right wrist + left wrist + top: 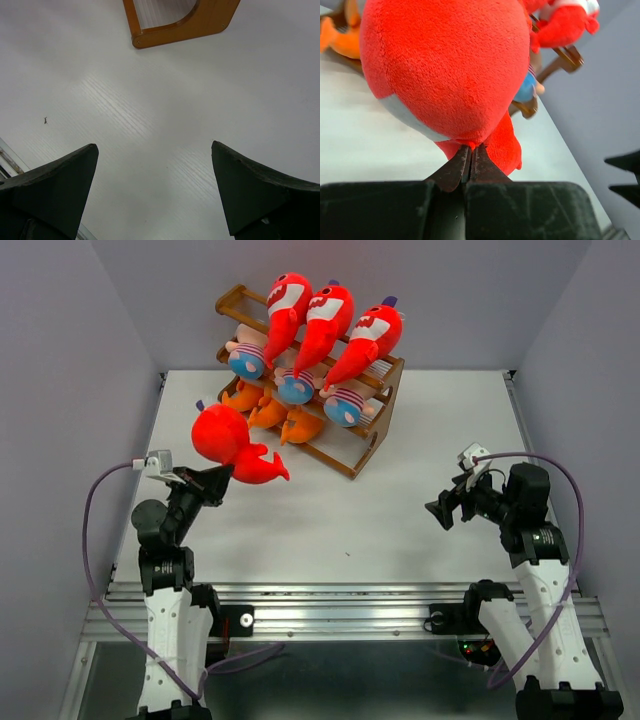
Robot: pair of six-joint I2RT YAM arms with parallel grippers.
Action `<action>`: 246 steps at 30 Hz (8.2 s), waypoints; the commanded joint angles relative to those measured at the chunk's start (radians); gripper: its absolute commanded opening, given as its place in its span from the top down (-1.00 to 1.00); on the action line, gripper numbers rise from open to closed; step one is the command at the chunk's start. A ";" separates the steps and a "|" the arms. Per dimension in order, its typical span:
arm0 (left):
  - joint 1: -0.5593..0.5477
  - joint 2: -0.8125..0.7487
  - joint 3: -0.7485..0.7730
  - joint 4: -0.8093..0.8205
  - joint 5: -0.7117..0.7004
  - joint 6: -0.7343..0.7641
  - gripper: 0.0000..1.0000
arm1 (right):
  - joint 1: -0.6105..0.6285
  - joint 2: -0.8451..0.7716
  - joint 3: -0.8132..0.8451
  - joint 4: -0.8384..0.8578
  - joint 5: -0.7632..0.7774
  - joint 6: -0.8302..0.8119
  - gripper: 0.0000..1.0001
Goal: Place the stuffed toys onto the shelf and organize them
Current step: Grab a stuffed toy with the left arm, then pass the stuffed toy from the left arm to the right, then pass the stuffed toy from the right arm to the left
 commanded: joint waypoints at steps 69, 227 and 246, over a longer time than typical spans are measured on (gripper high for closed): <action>-1.262 0.552 0.341 0.014 -0.127 0.482 1.00 | -0.007 0.184 0.450 -0.626 -0.386 -0.323 -1.00; -1.282 0.771 0.184 0.666 -0.595 0.087 -0.74 | 0.004 0.298 0.377 0.150 -0.295 0.718 0.99; -1.282 0.701 0.192 0.515 -0.598 0.231 1.00 | 0.004 0.235 0.331 0.148 -0.255 0.663 0.76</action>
